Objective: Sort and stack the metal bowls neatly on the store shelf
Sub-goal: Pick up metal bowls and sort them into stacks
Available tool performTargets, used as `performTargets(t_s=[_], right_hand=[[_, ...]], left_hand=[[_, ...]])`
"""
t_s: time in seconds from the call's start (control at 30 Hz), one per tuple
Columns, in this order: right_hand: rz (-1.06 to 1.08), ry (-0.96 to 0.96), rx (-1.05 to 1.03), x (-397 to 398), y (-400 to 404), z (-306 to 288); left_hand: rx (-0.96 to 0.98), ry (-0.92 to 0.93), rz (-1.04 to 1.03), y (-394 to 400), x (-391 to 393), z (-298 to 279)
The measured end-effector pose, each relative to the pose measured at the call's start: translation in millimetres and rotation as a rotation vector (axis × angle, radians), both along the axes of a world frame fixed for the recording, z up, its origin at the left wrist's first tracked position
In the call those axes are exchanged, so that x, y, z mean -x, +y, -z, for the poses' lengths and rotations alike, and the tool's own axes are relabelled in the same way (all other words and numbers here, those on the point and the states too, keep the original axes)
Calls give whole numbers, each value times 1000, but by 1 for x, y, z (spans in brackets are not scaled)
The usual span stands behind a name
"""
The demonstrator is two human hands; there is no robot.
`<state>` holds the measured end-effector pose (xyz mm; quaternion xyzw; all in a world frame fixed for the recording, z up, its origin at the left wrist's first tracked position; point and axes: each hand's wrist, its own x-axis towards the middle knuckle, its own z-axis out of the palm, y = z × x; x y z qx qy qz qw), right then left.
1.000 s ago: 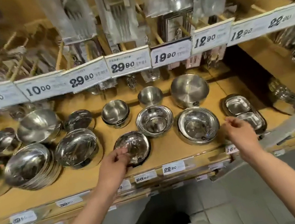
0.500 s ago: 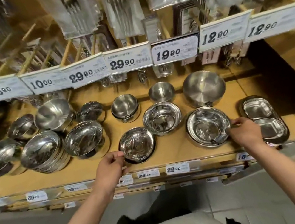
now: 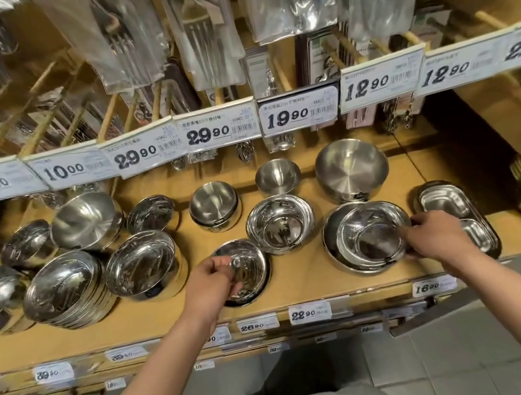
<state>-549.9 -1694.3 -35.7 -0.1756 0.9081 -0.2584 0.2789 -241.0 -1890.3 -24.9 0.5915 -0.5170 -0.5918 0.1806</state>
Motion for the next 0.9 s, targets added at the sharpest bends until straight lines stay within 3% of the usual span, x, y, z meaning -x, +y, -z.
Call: performTargets(t_s=[0.1,0.23,0.4,0.57,0.7,0.9], right_hand=[[150,-97,147,3,11,0],[408,-475,460,-1,21,-12],[447,-685,600,-14,27,-33],[408,-693,591,-22,31,-44],[392,-696,595,-26,26,-45],[306,-756,611,-40,-8,-50]], left_hand=[[10,-36,46,-6,28,-4],[68,-253,190,-11,68,-6],[57,-351,220,-15,91,4],[-8,-247,123,-20,89,3],[58,-172,77,-24,71,-6],[-94,55,-18,-28,23,-34]])
